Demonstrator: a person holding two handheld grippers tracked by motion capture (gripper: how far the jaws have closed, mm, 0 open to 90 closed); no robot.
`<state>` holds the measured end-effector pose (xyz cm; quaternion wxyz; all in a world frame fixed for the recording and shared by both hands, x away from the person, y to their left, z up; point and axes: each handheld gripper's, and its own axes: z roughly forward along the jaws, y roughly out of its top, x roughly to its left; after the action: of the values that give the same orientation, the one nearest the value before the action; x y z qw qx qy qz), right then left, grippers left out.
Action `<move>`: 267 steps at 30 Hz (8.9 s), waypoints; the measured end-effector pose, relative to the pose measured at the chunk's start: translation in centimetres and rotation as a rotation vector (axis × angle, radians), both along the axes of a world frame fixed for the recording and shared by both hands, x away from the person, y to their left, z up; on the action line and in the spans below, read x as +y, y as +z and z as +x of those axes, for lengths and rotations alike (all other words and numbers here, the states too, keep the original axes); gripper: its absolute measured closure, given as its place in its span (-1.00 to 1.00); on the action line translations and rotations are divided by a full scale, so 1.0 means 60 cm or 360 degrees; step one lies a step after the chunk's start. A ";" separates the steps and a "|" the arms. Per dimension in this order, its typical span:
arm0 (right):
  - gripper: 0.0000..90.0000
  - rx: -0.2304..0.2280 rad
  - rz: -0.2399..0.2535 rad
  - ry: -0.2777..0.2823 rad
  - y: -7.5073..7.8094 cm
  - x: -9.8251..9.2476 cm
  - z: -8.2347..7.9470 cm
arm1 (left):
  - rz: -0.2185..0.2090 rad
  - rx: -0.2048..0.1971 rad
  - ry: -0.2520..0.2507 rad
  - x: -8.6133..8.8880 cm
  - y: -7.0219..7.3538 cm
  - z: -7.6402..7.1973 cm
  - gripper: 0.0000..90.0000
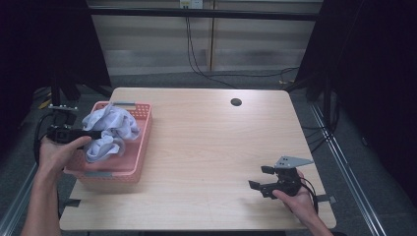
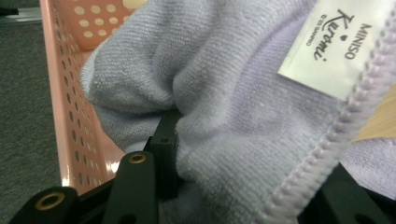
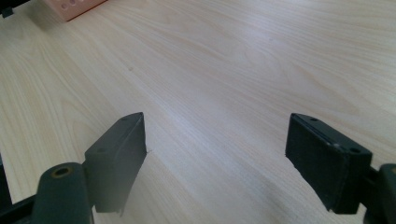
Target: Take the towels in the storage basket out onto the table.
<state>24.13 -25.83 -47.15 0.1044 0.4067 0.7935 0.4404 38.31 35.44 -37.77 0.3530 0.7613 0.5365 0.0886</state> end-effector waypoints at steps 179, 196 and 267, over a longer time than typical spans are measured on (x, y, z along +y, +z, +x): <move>0.65 -0.0172 0.0053 -0.0621 0.082 -0.163 0.064 | -0.0457 -0.0366 -0.0368 -0.247 -0.050 -0.144 0.97; -0.23 -0.0162 -0.0023 -0.0381 0.072 -0.092 0.059 | -0.0316 -0.0322 -0.0529 -0.319 -0.067 -0.129 0.11; 0.94 -0.0415 0.0031 -0.0441 0.311 -0.031 0.311 | -0.0627 -0.0488 -0.0733 -0.296 0.025 -0.200 0.76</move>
<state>42.77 -27.71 -28.50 0.2621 0.4526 0.7053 0.4785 26.33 17.68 -36.24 0.5808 0.7574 0.2980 0.0146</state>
